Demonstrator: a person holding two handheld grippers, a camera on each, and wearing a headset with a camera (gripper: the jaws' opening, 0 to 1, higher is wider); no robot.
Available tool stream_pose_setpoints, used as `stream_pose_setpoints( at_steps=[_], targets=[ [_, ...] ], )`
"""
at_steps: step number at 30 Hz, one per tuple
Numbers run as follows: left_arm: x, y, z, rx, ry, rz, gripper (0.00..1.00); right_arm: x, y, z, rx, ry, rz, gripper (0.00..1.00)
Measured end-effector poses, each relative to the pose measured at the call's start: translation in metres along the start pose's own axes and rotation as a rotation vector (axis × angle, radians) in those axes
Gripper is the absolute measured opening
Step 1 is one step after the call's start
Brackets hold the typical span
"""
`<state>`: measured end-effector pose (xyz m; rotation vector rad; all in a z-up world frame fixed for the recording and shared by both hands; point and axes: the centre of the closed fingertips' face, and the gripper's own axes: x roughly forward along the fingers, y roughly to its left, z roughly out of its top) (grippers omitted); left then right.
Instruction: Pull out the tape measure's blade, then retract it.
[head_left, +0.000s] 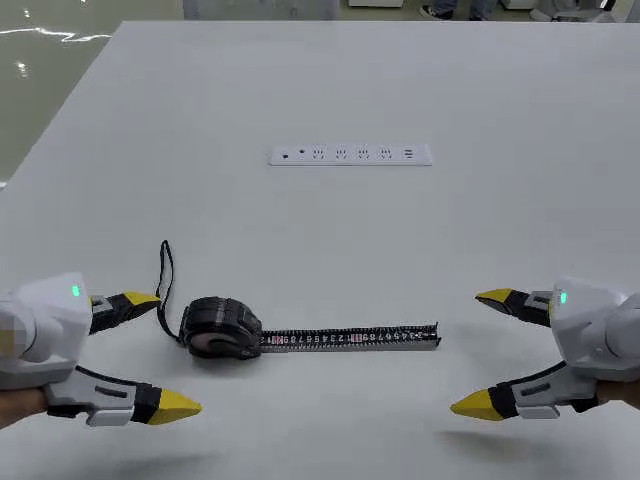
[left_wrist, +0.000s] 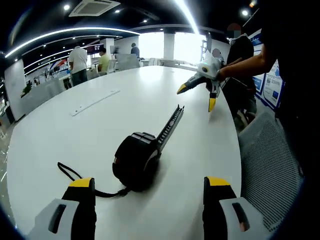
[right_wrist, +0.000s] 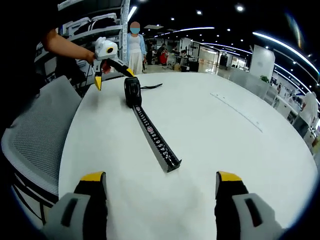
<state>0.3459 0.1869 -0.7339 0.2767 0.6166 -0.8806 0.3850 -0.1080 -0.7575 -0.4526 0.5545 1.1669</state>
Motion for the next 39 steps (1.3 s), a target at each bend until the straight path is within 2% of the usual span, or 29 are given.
stream_pose_setpoints(
  at_steps=[4,6,11,13,17,19,26,31,36,39],
  targets=[
    [-0.003,0.000,0.001,-0.031,-0.036,0.047,0.86,-0.001,0.005,0.000,0.028,-0.026,-0.018,0.94],
    [-0.003,-0.002,0.004,-0.055,-0.070,0.071,0.86,-0.002,0.008,0.000,0.048,-0.035,-0.036,0.95],
    [-0.005,-0.003,0.008,-0.076,-0.117,0.142,0.88,-0.003,0.017,0.001,0.083,-0.050,-0.059,0.96],
    [-0.006,-0.006,0.010,-0.089,-0.144,0.163,0.89,-0.004,0.020,0.002,0.099,-0.067,-0.075,0.96],
    [-0.008,-0.011,0.010,-0.096,-0.159,0.203,0.91,-0.003,0.024,0.002,0.115,-0.077,-0.096,0.97],
    [-0.009,-0.013,0.012,-0.119,-0.189,0.233,0.92,-0.003,0.026,0.005,0.141,-0.093,-0.111,0.98],
    [-0.006,-0.028,0.005,-0.167,-0.203,0.283,0.96,0.000,0.033,0.008,0.178,-0.117,-0.153,1.00],
    [-0.005,-0.034,-0.003,-0.197,-0.197,0.307,0.99,0.001,0.041,0.008,0.196,-0.118,-0.164,1.00],
    [-0.007,-0.035,-0.005,-0.224,-0.201,0.342,1.00,0.000,0.045,0.012,0.234,-0.138,-0.206,1.00],
    [-0.012,-0.032,-0.004,-0.237,-0.218,0.397,1.00,0.001,0.051,0.015,0.251,-0.148,-0.214,1.00]
  ],
)
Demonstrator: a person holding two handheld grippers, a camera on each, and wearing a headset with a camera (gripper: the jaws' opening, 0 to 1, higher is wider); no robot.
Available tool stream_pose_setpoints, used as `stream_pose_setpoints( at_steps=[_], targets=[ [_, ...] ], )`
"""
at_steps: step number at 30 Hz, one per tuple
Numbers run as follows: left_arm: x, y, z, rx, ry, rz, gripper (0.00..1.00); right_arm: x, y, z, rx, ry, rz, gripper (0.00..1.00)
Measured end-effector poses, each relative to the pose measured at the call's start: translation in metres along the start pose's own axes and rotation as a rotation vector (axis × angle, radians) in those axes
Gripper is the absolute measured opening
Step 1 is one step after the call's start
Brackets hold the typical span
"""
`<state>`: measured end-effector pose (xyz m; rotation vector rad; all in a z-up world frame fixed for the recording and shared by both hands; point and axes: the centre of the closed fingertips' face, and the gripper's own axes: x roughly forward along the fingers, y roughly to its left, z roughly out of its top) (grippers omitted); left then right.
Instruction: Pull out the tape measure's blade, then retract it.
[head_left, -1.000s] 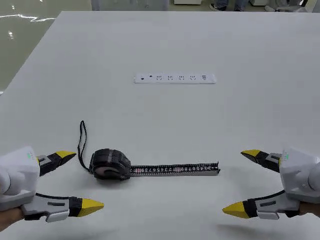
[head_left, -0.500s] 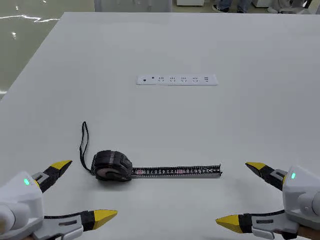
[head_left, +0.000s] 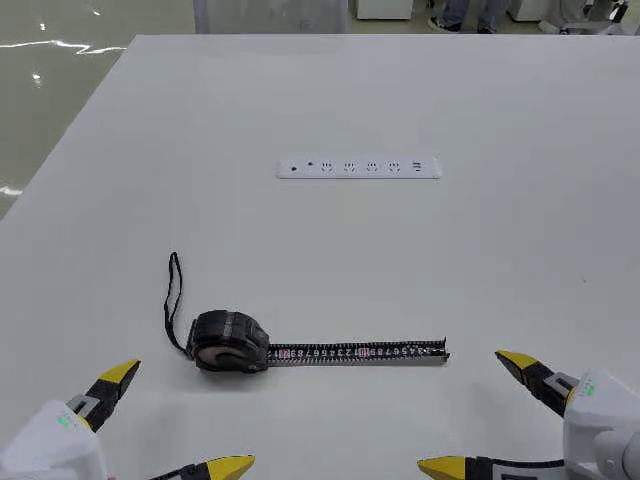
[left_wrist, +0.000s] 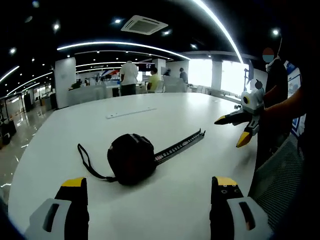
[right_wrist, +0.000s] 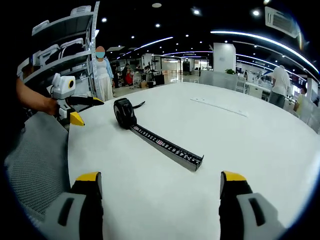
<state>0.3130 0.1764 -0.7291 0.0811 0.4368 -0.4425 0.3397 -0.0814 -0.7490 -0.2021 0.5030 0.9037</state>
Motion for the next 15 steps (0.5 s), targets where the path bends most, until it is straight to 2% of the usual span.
stream_pose_setpoints(
  at_steps=[9,13,15],
  targets=[
    [-0.004,-0.010,-0.001,-0.029,-0.018,0.047,1.00,0.006,0.021,-0.002,-0.005,-0.007,-0.022,1.00],
    [-0.005,-0.014,-0.002,-0.038,-0.011,0.080,1.00,0.006,0.025,-0.003,0.006,-0.007,-0.042,1.00],
    [-0.005,-0.016,-0.001,-0.040,-0.021,0.098,1.00,0.005,0.025,-0.002,0.021,-0.014,-0.052,1.00]
  ],
)
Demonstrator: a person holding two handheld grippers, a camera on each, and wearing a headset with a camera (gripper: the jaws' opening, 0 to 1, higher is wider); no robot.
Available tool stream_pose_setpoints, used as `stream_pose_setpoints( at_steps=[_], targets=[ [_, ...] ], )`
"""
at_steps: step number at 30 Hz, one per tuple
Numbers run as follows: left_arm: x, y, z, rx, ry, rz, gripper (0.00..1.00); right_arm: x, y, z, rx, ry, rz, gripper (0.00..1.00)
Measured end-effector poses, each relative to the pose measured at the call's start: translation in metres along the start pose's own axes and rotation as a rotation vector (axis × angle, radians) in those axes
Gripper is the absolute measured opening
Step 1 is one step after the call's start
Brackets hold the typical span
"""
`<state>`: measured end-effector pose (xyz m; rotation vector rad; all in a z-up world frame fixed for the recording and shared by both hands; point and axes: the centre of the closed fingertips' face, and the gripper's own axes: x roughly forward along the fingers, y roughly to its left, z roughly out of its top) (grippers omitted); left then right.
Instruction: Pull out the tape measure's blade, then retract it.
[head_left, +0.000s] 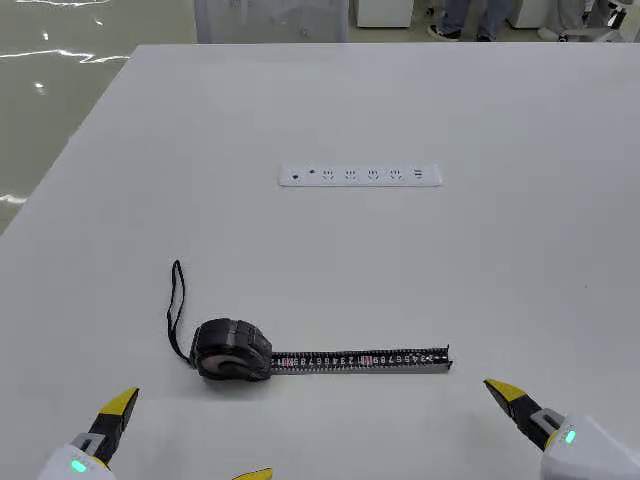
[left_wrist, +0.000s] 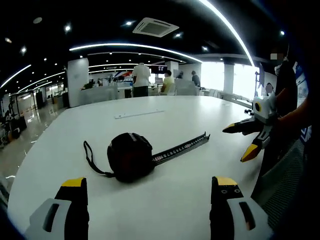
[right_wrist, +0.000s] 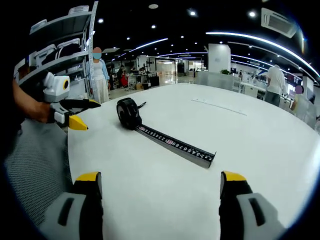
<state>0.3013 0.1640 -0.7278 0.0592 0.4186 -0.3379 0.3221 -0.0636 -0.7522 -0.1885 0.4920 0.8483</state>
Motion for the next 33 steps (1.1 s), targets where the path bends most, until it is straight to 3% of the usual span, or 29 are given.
stream_pose_setpoints(
  at_steps=[3,11,12,26,33],
  targets=[
    [0.000,-0.002,0.001,-0.027,-0.007,0.022,1.00,-0.001,0.002,0.000,0.005,-0.001,-0.008,1.00],
    [0.002,-0.006,-0.001,-0.019,0.001,0.020,1.00,-0.001,0.002,0.000,0.017,-0.007,-0.017,1.00],
    [0.003,0.001,0.002,-0.036,-0.009,0.092,1.00,0.000,0.002,0.002,0.022,-0.012,-0.028,1.00],
    [0.011,-0.011,0.005,-0.044,-0.008,0.106,1.00,0.002,-0.002,0.002,0.020,-0.015,-0.043,1.00],
    [0.014,-0.010,0.008,-0.047,-0.014,0.125,1.00,0.000,-0.008,0.001,0.019,-0.015,-0.046,1.00]
  ],
)
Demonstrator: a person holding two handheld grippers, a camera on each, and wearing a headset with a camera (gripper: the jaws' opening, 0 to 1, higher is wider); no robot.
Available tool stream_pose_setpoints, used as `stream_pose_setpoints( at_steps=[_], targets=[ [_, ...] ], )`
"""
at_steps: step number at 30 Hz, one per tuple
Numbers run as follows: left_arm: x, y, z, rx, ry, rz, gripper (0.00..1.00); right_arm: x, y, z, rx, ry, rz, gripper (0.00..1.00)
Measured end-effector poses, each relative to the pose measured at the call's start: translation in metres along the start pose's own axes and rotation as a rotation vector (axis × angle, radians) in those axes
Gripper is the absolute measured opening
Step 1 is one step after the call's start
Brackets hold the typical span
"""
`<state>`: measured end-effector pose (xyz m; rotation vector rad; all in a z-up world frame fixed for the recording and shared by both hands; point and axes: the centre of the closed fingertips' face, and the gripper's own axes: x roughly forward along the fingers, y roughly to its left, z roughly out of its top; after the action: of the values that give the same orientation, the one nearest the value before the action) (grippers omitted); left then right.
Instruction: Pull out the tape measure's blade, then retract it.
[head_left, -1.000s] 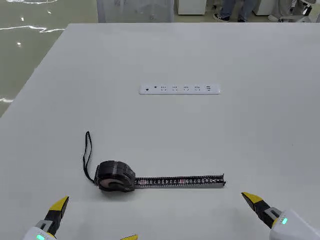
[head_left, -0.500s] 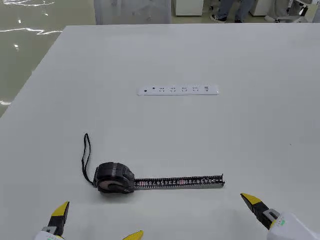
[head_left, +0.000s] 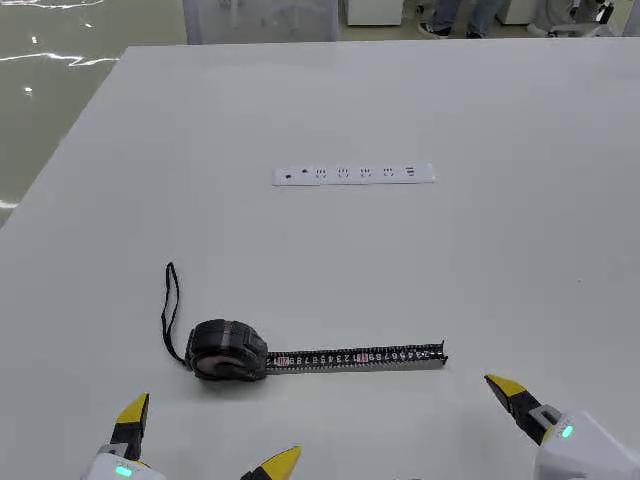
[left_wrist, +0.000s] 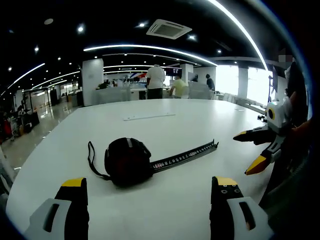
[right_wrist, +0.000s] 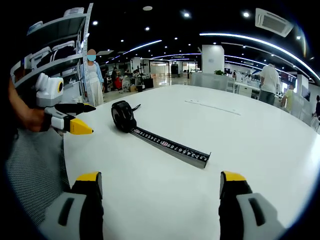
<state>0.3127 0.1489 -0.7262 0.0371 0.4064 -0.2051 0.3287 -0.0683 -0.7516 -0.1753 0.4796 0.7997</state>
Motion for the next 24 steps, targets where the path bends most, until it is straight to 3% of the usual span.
stream_pose_setpoints(
  at_steps=[24],
  targets=[
    [0.022,0.010,0.008,0.002,0.002,0.065,0.99,0.006,-0.016,-0.003,-0.079,-0.012,0.124,0.89]
  ],
)
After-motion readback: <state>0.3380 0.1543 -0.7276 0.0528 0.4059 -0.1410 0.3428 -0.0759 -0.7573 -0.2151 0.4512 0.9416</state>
